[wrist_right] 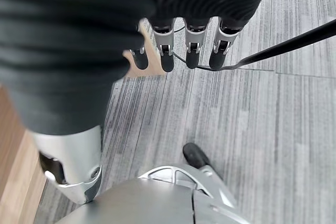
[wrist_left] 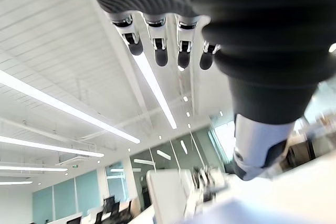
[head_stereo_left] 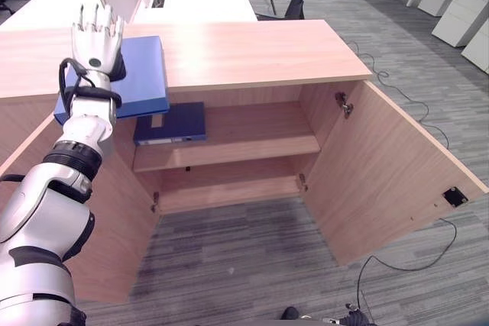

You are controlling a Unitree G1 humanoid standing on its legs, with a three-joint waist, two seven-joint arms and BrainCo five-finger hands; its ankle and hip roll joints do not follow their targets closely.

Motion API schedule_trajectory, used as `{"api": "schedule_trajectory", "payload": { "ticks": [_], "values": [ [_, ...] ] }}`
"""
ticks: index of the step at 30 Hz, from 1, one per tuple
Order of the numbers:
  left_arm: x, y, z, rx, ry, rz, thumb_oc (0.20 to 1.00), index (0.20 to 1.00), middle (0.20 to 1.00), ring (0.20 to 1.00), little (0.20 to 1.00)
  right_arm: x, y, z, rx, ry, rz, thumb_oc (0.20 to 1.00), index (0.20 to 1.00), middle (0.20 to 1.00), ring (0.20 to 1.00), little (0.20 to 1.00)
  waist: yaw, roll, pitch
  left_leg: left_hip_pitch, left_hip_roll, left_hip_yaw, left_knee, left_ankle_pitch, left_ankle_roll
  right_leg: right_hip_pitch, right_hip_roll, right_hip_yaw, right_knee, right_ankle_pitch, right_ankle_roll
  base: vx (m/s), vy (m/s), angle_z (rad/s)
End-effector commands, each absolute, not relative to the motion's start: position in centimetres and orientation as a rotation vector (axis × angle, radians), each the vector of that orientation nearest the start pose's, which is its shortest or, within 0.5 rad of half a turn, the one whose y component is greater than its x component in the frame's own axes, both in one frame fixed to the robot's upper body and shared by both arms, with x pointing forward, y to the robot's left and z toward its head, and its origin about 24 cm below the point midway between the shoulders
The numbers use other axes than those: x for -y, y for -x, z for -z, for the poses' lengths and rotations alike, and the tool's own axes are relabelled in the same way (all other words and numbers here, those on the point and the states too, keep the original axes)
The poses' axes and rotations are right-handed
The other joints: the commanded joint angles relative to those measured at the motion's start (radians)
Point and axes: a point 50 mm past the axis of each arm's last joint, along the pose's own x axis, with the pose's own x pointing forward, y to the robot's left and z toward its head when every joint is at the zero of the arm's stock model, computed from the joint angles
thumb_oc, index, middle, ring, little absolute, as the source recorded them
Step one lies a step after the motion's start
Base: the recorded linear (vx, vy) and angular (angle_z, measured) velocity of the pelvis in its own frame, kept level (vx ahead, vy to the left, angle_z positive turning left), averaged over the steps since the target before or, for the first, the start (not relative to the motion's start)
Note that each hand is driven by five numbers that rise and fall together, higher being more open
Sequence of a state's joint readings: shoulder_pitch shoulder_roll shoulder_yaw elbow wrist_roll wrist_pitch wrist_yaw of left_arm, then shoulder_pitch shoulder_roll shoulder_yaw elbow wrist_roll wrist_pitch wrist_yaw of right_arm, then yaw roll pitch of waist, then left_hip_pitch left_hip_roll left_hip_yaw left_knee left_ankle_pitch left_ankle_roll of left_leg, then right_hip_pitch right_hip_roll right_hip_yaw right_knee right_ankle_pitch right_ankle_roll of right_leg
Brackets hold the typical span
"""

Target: Put the empty folder in the office cabinet

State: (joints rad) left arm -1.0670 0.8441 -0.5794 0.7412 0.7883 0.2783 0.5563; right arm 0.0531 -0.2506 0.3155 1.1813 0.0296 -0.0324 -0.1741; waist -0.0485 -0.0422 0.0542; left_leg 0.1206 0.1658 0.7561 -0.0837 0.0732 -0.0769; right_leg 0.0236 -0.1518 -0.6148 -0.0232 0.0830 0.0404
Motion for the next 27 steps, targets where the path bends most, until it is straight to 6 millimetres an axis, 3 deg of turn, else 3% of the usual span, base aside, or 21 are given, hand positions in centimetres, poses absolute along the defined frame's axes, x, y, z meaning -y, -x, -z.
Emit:
{"api": "schedule_trajectory", "payload": {
  "ticks": [1,3,7,8,11,15,16,17,19,20,21,22,25,27],
  "values": [
    [-27.1,-35.7,-33.0,0.644,-1.634,-1.016,1.000,1.000,1.000,1.000,1.000,20.5,-8.4,16.6,-1.180,0.416,0.004,1.000,1.000,1.000,1.000,1.000,0.006,0.028,-0.022,-0.075,-0.047,-0.046,0.005,0.017,0.033,0.176,-0.050,-0.100,0.050,-0.111,0.087,0.03,0.061,0.04],
    [-25.1,-34.2,-33.4,0.812,-1.522,-1.026,1.000,1.000,1.000,1.000,1.000,20.1,-9.0,16.6,-1.171,0.412,0.006,1.000,1.000,1.000,1.000,1.000,0.018,0.030,-0.026,-0.075,-0.060,-0.063,0.003,0.008,0.040,0.184,-0.060,-0.108,0.060,-0.104,0.095,0.04,0.079,0.05],
    [-22.8,-32.6,-32.8,0.950,-1.415,-1.001,1.000,1.000,1.000,1.000,1.000,19.8,-9.4,16.6,-1.175,0.401,0.016,1.000,1.000,1.000,1.000,1.000,0.026,0.036,-0.029,-0.068,-0.081,-0.083,0.001,-0.009,0.051,0.190,-0.085,-0.120,0.095,-0.089,0.110,0.05,0.097,0.16],
    [-20.5,-31.6,-32.3,1.063,-1.335,-0.921,1.000,1.000,1.000,1.000,1.000,19.6,-9.9,16.6,-1.172,0.385,0.036,1.000,1.000,1.000,1.000,1.000,0.028,0.043,-0.034,-0.058,-0.105,-0.103,-0.001,-0.032,0.069,0.186,-0.119,-0.124,0.155,-0.076,0.122,0.07,0.174,0.24],
    [-19.3,-30.8,-31.5,1.119,-1.286,-0.852,1.000,1.000,1.000,1.000,1.000,19.4,-10.2,16.5,-1.161,0.368,0.039,1.000,1.000,1.000,1.000,1.000,0.027,0.050,-0.037,-0.048,-0.130,-0.126,-0.003,-0.056,0.088,0.171,-0.159,-0.122,0.233,-0.063,0.142,0.07,0.159,0.30],
    [-17.0,-28.8,-29.5,1.222,-1.191,-0.663,1.000,1.000,1.000,1.000,1.000,18.7,-11.1,16.3,-1.126,0.337,0.032,1.000,1.000,1.000,1.000,1.000,0.025,0.052,-0.029,-0.014,-0.187,-0.182,-0.004,-0.116,0.130,0.143,-0.267,-0.085,0.438,0.030,0.191,0.12,0.198,0.38],
    [-17.0,-28.7,-29.5,1.222,-1.191,-0.662,1.000,1.000,1.000,1.000,1.000,18.7,-11.1,16.3,-1.127,0.338,0.032,1.000,1.000,1.000,1.000,1.000,0.024,0.051,-0.029,-0.013,-0.190,-0.183,-0.004,-0.118,0.132,0.142,-0.272,-0.084,0.445,0.028,0.194,0.08,0.136,0.57],
    [-16.7,-28.6,-29.4,1.233,-1.183,-0.632,1.000,1.000,1.000,1.000,1.000,18.6,-11.3,16.3,-1.118,0.336,0.026,1.000,1.000,1.000,1.000,1.000,0.023,0.052,-0.024,-0.012,-0.192,-0.192,-0.004,-0.120,0.135,0.129,-0.272,-0.071,0.471,0.015,0.186,0.02,0.030,0.46],
    [-15.9,-28.1,-28.8,1.263,-1.128,-0.567,1.000,1.000,1.000,1.000,1.000,18.3,-11.9,16.1,-1.093,0.335,0.008,1.000,1.000,1.000,1.000,1.000,0.027,0.063,-0.007,-0.013,-0.186,-0.224,-0.004,-0.118,0.134,0.061,-0.223,-0.035,0.482,-0.072,0.146,0.00,-0.044,0.35],
    [-15.2,-28.0,-28.4,1.277,-1.104,-0.522,1.000,1.000,1.000,1.000,1.000,18.2,-12.4,15.9,-1.076,0.335,0.003,1.000,1.000,1.000,1.000,1.000,0.031,0.073,-0.003,-0.023,-0.173,-0.240,-0.004,-0.108,0.123,0.012,-0.189,-0.021,0.460,-0.122,0.115,0.05,-0.190,0.21],
    [-14.0,-27.7,-27.9,1.308,-1.086,-0.450,1.000,1.000,1.000,1.000,1.000,18.3,-13.0,15.7,-1.050,0.326,0.018,1.000,1.000,1.000,1.000,1.000,0.025,0.077,0.012,-0.025,-0.169,-0.292,-0.004,-0.105,0.105,-0.067,-0.146,0.034,0.377,-0.144,0.109,0.05,-0.170,0.17],
    [-14.0,-27.7,-27.9,1.310,-1.086,-0.449,1.000,1.000,1.000,1.000,1.000,18.3,-13.0,15.7,-1.050,0.325,0.019,1.000,1.000,1.000,1.000,1.000,0.026,0.078,0.011,-0.029,-0.166,-0.291,-0.004,-0.102,0.105,-0.067,-0.142,0.032,0.370,-0.140,0.105,0.11,-0.172,0.25],
    [-12.4,-27.5,-27.5,1.358,-1.057,-0.363,1.000,1.000,1.000,1.000,1.000,18.6,-13.5,15.4,-1.021,0.302,0.052,1.000,1.000,1.000,1.000,1.000,-0.002,0.068,0.027,-0.021,-0.172,-0.393,-0.004,-0.123,0.079,-0.152,-0.090,0.190,0.159,-0.077,0.139,0.18,-0.146,0.86],
    [-11.7,-27.0,-27.3,1.383,-1.041,-0.311,1.000,1.000,1.000,1.000,1.000,18.9,-13.3,15.4,-1.027,0.274,0.081,1.000,1.000,1.000,1.000,1.000,-0.008,0.055,0.025,-0.004,-0.192,-0.468,-0.004,-0.149,0.081,-0.155,-0.087,0.237,0.056,-0.012,0.160,0.37,-0.186,1.53]
  ]
}}
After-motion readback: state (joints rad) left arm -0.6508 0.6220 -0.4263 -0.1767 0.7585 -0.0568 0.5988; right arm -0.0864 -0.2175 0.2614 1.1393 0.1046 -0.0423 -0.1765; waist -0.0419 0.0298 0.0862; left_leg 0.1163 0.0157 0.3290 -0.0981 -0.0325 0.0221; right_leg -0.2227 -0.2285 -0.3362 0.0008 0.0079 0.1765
